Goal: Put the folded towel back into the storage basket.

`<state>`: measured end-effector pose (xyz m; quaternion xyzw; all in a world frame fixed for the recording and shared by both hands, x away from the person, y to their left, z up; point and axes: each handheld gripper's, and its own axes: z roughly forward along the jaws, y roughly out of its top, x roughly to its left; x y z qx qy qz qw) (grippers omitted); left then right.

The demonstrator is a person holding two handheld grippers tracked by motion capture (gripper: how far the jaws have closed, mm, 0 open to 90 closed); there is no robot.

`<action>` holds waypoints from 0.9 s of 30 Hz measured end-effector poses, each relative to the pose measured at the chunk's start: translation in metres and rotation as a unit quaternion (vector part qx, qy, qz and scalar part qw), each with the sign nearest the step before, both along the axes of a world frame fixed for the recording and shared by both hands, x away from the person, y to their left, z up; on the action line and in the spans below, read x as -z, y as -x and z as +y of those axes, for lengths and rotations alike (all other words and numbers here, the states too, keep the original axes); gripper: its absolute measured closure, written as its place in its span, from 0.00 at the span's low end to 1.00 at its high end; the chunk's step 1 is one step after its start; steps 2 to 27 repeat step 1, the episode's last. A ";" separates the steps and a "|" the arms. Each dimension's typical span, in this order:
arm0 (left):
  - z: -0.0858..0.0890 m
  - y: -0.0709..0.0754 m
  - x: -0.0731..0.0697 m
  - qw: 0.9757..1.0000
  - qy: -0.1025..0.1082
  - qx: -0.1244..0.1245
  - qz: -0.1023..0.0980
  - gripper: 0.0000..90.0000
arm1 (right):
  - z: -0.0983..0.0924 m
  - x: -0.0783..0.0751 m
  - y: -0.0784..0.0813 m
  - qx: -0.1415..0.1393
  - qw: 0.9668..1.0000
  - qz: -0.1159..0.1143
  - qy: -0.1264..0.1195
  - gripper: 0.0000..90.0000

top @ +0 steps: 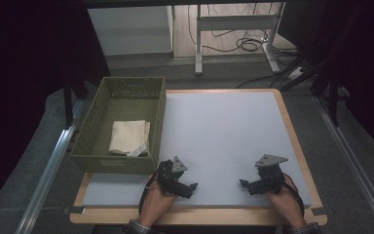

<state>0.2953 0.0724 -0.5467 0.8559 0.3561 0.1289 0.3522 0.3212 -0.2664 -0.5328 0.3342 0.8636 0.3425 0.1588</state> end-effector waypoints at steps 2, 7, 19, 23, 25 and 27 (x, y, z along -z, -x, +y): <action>0.000 0.000 0.000 1.000 -0.001 -0.001 -0.001 0.01 | 0.000 0.000 0.000 0.000 1.000 0.000 0.000 0.02; 0.000 0.000 0.000 1.000 -0.001 -0.001 -0.001 0.01 | 0.000 0.000 0.000 0.000 1.000 0.000 0.000 0.02; 0.000 0.000 0.000 1.000 -0.001 -0.001 -0.001 0.01 | 0.000 0.000 0.000 0.000 1.000 0.000 0.000 0.02; 0.000 0.000 0.000 1.000 -0.001 -0.001 -0.001 0.01 | 0.000 0.000 0.000 0.000 1.000 0.000 0.000 0.02; 0.000 0.000 0.000 1.000 -0.001 -0.001 -0.001 0.01 | 0.000 0.000 0.000 0.000 1.000 0.000 0.000 0.02; 0.000 0.000 0.000 1.000 -0.001 -0.001 -0.001 0.01 | 0.000 0.000 0.000 0.000 1.000 0.000 0.000 0.02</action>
